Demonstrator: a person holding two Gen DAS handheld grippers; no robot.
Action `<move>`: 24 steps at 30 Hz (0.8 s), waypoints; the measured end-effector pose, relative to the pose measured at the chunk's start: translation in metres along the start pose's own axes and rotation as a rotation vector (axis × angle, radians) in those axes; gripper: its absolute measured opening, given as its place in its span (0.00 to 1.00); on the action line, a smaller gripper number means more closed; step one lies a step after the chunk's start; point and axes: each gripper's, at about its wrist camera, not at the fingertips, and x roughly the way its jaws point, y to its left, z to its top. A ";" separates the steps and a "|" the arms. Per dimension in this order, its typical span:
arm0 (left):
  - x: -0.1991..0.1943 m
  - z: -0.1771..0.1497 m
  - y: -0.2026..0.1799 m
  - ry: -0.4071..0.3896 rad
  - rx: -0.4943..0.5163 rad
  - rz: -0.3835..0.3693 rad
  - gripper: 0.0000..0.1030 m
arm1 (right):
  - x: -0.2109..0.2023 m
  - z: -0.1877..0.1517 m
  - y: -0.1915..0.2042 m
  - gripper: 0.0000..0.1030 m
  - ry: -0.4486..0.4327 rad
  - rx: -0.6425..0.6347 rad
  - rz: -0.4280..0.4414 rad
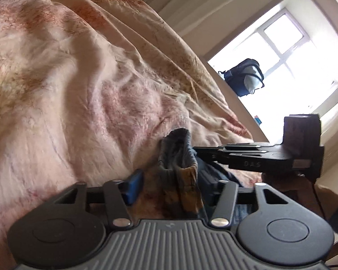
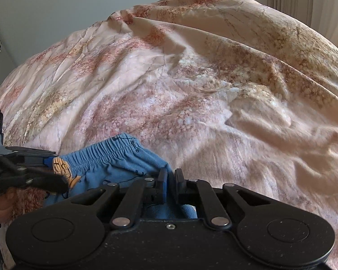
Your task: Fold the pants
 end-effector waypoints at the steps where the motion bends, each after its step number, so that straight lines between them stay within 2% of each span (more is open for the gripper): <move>1: 0.001 0.000 0.000 0.000 0.004 0.002 0.51 | 0.000 0.000 0.000 0.06 0.000 -0.001 -0.001; 4: 0.003 -0.001 -0.004 -0.003 0.021 0.013 0.44 | 0.000 0.000 0.001 0.06 -0.001 -0.001 -0.002; 6: 0.003 -0.001 -0.006 0.001 0.031 0.018 0.30 | 0.000 -0.001 0.001 0.06 -0.003 0.001 -0.009; 9: 0.002 -0.002 -0.011 -0.002 0.050 0.030 0.21 | 0.000 -0.002 0.004 0.09 -0.013 0.006 -0.032; 11: -0.003 -0.001 -0.017 -0.022 0.057 0.037 0.19 | -0.001 -0.004 0.008 0.10 -0.023 0.004 -0.057; 12: -0.006 -0.001 -0.020 -0.031 0.055 0.038 0.19 | -0.003 -0.004 0.010 0.15 -0.036 0.000 -0.082; 13: -0.010 0.000 -0.024 -0.037 0.060 0.045 0.19 | -0.006 -0.005 0.014 0.26 -0.056 -0.006 -0.111; 15: -0.016 -0.001 -0.029 -0.050 0.079 0.051 0.19 | -0.019 -0.007 0.019 0.38 -0.118 -0.006 -0.172; 16: -0.018 -0.002 -0.030 -0.053 0.086 0.054 0.19 | -0.026 -0.009 0.022 0.39 -0.140 -0.014 -0.201; 18: -0.017 -0.003 -0.030 -0.046 0.094 0.072 0.19 | -0.040 -0.017 0.040 0.39 -0.161 -0.106 -0.293; 19: -0.017 -0.003 -0.029 -0.042 0.090 0.077 0.19 | -0.045 -0.022 0.051 0.39 -0.160 -0.159 -0.311; 21: -0.017 -0.002 -0.025 -0.038 0.057 0.068 0.19 | -0.053 -0.036 0.073 0.40 -0.147 -0.248 -0.306; 24: -0.018 -0.002 -0.025 -0.041 0.057 0.064 0.19 | -0.046 -0.055 0.085 0.48 -0.074 -0.327 -0.339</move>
